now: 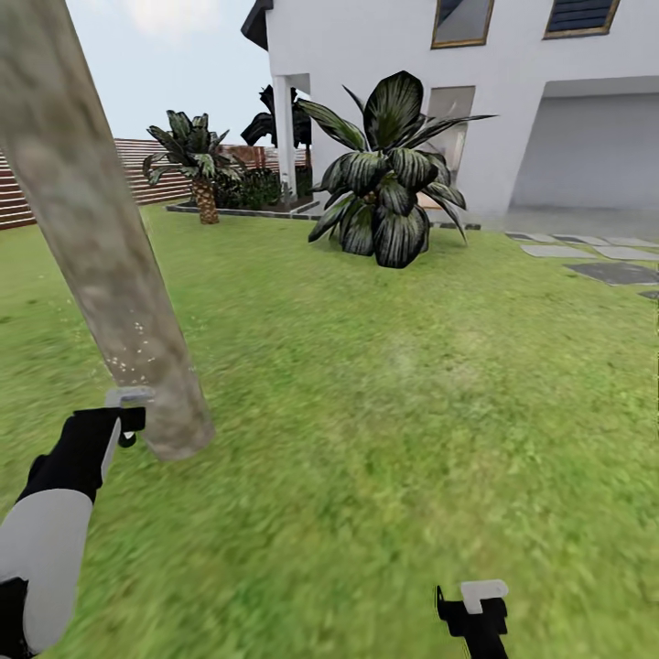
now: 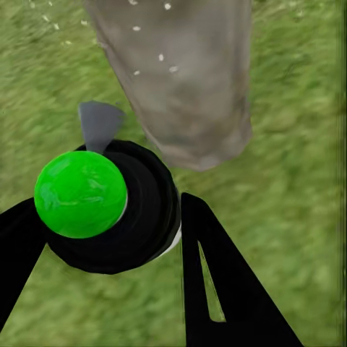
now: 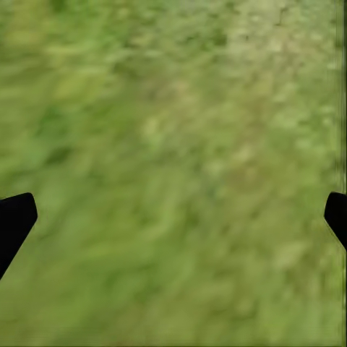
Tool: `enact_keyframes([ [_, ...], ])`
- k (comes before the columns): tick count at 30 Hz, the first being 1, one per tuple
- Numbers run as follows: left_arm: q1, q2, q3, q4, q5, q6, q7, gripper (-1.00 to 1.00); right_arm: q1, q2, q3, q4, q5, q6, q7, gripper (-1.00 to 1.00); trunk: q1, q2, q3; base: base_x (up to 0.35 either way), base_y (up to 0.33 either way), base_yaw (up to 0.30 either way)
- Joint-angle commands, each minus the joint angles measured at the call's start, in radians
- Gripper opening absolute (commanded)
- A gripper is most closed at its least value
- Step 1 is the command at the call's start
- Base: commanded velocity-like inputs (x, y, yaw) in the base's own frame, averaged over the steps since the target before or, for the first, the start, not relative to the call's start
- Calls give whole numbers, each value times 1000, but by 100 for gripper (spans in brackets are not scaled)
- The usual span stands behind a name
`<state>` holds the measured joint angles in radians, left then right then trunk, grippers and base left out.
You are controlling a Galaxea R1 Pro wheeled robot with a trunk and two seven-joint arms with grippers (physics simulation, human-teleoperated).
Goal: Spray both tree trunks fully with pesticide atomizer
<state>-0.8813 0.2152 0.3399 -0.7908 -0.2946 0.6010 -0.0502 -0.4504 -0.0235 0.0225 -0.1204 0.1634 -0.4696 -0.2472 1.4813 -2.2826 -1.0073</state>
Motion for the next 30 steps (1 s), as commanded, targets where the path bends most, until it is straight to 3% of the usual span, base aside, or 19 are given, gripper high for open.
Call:
enact_keyframes([
  [1,0,0,2,-6,-8,5,-5,-100,-1,0,2,1,10,0,-9,100,0,0,-1,1,-272,0],
  [11,5,0,2,-13,-10,3,4,-100,-1,0,2,1,10,0,-9,100,0,0,-1,29,-270,63],
  [21,9,0,3,-12,-11,3,6,-100,-1,0,2,1,10,0,-9,100,0,0,-1,196,-228,259],
  [30,34,1,4,22,-10,0,10,-100,-1,0,2,1,10,0,-9,100,0,0,-1,212,-218,19],
])
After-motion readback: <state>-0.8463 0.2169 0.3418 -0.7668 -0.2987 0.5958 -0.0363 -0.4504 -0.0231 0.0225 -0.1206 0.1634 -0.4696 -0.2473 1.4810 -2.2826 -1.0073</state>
